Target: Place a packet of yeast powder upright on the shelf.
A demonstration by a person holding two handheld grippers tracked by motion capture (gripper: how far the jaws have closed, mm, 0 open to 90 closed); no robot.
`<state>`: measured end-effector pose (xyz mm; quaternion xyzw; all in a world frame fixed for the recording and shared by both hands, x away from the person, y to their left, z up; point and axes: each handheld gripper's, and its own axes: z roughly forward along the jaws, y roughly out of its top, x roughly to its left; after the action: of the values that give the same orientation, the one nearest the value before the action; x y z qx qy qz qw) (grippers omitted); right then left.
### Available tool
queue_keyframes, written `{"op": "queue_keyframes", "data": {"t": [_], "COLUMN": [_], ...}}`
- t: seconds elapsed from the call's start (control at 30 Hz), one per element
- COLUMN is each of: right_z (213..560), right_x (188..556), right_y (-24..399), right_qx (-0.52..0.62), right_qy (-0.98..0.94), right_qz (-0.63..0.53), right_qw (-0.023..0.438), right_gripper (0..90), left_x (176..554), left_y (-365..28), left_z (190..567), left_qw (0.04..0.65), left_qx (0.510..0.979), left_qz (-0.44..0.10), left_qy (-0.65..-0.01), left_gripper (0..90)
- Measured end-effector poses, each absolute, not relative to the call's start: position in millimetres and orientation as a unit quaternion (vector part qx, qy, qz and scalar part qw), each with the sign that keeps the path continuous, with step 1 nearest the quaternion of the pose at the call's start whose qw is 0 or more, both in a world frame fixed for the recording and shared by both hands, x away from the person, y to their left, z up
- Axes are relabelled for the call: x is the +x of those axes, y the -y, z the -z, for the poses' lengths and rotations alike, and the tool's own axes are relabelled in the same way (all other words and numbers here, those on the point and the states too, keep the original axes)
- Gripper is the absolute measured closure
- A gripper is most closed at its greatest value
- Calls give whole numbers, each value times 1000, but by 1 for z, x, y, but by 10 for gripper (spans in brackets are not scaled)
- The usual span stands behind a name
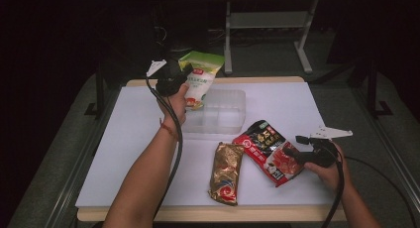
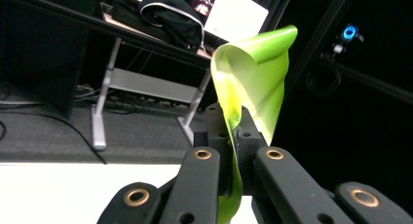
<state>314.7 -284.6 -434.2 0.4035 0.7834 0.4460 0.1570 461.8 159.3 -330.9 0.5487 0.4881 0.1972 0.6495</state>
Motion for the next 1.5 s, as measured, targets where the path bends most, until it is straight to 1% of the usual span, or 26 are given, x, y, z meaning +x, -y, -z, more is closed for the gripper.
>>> {"op": "queue_keyframes", "data": {"t": [0.2, 0.27, 0.37, 0.43, 0.5, 0.53, 0.7, 0.73, 0.8, 0.83, 0.87, 0.93, 0.97, 1.03, 1.1, 1.17, 1.2, 1.23, 1.27, 1.33, 1.37, 1.5], "right_z": [434, 434, 434, 435, 435, 435, 436, 436, 436, 436, 436, 437, 437, 436, 436, 435, 435, 434, 434, 435, 435, 434], "right_x": [314, 314, 314, 314, 314, 314, 315, 316, 316, 316, 316, 316, 316, 315, 315, 315, 314, 314, 314, 314, 314, 314], "right_y": [282, 282, 283, 283, 283, 283, 283, 282, 282, 282, 282, 282, 281, 282, 282, 282, 282, 283, 283, 283, 283, 282], "right_qx": [401, 400, 400, 401, 402, 402, 403, 404, 400, 400, 400, 400, 400, 399, 399, 399, 399, 397, 397, 398, 399, 397], "right_qy": [-786, -787, -788, -788, -788, -789, -790, -790, -792, -792, -792, -793, -793, -793, -793, -792, -791, -792, -792, -791, -790, -791], "right_qz": [-443, -442, -440, -440, -440, -439, -435, -434, -434, -434, -434, -433, -433, -433, -433, -436, -437, -437, -437, -438, -437, -438], "right_qw": [157, 156, 158, 157, 156, 156, 155, 155, 156, 155, 153, 154, 154, 153, 154, 156, 156, 156, 157, 157, 156, 158], "right_gripper": [270, 269, 269, 270, 270, 270, 268, 268, 267, 266, 266, 266, 266, 265, 265, 265, 265, 265, 265, 265, 266, 266], "left_x": [463, 465, 466, 466, 467, 467, 461, 460, 459, 459, 458, 455, 455, 460, 463, 471, 472, 473, 472, 470, 468, 467], "left_y": [-145, -139, -135, -135, -137, -138, -141, -141, -141, -138, -134, -128, -128, -131, -135, -144, -147, -150, -151, -150, -149, -152], "left_z": [341, 341, 334, 329, 320, 318, 302, 301, 304, 304, 303, 297, 296, 295, 298, 313, 320, 327, 331, 335, 335, 338], "left_qw": [633, 611, 578, 558, 546, 545, 570, 573, 580, 576, 574, 568, 567, 571, 567, 573, 567, 579, 584, 589, 585, 580], "left_qx": [586, 618, 659, 678, 699, 700, 661, 658, 642, 646, 654, 675, 680, 684, 689, 692, 696, 692, 693, 700, 706, 716], "left_qz": [-180, -169, -177, -188, -181, -178, -159, -162, -148, -135, -139, -169, -175, -164, -174, -135, -134, -116, -110, -102, -107, -106], "left_qy": [-472, -465, -448, -439, -425, -426, -462, -461, -479, -483, -473, -440, -432, -423, -416, -418, -419, -414, -407, -391, -384, -374], "left_gripper": [883, 870, 860, 880, 893, 895, 893, 893, 893, 893, 892, 893, 893, 893, 893, 893, 892, 892, 891, 890, 890, 891]}}
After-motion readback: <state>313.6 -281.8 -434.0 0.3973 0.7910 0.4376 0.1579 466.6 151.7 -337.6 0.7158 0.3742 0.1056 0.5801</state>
